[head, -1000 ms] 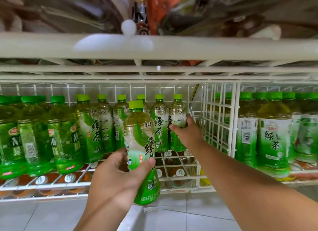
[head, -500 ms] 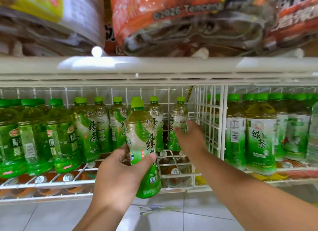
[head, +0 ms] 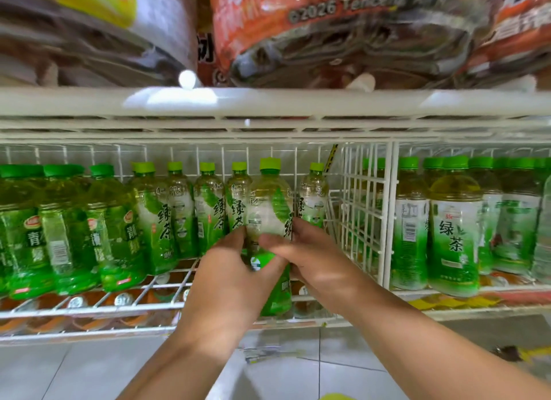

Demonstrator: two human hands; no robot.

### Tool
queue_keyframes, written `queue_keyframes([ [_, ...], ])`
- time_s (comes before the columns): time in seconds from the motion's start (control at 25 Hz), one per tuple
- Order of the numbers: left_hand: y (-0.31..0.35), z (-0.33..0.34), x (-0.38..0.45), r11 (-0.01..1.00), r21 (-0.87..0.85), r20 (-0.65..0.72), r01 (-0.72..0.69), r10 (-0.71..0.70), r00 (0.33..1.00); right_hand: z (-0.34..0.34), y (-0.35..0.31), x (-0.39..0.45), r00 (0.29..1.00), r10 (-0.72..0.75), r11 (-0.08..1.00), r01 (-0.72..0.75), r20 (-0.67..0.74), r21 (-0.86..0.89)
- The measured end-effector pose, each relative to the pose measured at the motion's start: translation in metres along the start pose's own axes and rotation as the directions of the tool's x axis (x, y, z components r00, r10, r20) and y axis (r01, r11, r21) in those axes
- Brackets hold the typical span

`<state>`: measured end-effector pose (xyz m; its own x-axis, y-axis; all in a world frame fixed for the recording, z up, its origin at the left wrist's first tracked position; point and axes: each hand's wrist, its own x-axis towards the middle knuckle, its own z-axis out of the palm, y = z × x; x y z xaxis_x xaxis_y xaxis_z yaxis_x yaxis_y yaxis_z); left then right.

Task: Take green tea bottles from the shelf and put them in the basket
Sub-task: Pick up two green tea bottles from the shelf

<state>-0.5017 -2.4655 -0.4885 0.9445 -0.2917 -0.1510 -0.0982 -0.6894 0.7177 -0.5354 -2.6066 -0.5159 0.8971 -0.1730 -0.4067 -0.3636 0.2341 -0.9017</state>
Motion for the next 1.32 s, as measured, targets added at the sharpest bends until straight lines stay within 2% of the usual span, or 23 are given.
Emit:
queue_keyframes([
  [0.08, -0.005, -0.010, 0.002, 0.992, 0.109, 0.071, -0.066, 0.059, 0.996, -0.008, 0.004, 0.003, 0.998, -0.029, 0.999, 0.030, -0.056, 0.016],
  [0.24, -0.023, -0.029, 0.008, 0.900, 0.406, 0.034, -0.155, 0.155, 0.987, -0.024, 0.015, 0.009, 0.977, -0.073, 0.988, 0.044, -0.198, -0.147],
  [0.36, -0.035, -0.026, 0.009, 0.846, 0.499, 0.062, -0.187, 0.180, 0.982, -0.033, 0.020, 0.015, 0.942, -0.114, 0.975, 0.045, -0.316, -0.216],
  [0.52, -0.053, -0.015, 0.009, 0.784, 0.585, 0.007, -0.209, 0.253, 0.967, -0.048, 0.024, 0.020, 0.891, -0.098, 0.977, 0.000, -0.444, -0.215],
  [0.64, -0.065, -0.009, 0.014, 0.731, 0.652, -0.002, -0.202, 0.269, 0.963, -0.049, 0.024, 0.027, 0.798, -0.105, 0.980, -0.019, -0.594, -0.198],
  [0.8, -0.074, -0.001, 0.012, 0.721, 0.659, 0.005, -0.213, 0.279, 0.960, -0.049, 0.028, 0.048, 0.640, -0.174, 0.951, -0.089, -0.748, -0.297],
  [0.96, -0.078, 0.005, 0.010, 0.721, 0.655, -0.012, -0.226, 0.309, 0.951, -0.050, 0.035, 0.069, 0.579, -0.258, 0.881, -0.189, -0.774, -0.435],
  [1.16, -0.082, 0.007, 0.011, 0.722, 0.649, -0.012, -0.238, 0.323, 0.946, -0.052, 0.040, 0.077, 0.588, -0.351, 0.728, -0.318, -0.729, -0.607],
  [1.24, -0.083, 0.005, 0.010, 0.721, 0.646, -0.005, -0.249, 0.330, 0.944, -0.053, 0.038, 0.074, 0.597, -0.348, 0.724, -0.320, -0.723, -0.612],
  [1.32, -0.083, 0.001, 0.010, 0.718, 0.651, -0.004, -0.247, 0.328, 0.945, -0.051, 0.032, 0.071, 0.586, -0.323, 0.780, -0.279, -0.743, -0.560],
])
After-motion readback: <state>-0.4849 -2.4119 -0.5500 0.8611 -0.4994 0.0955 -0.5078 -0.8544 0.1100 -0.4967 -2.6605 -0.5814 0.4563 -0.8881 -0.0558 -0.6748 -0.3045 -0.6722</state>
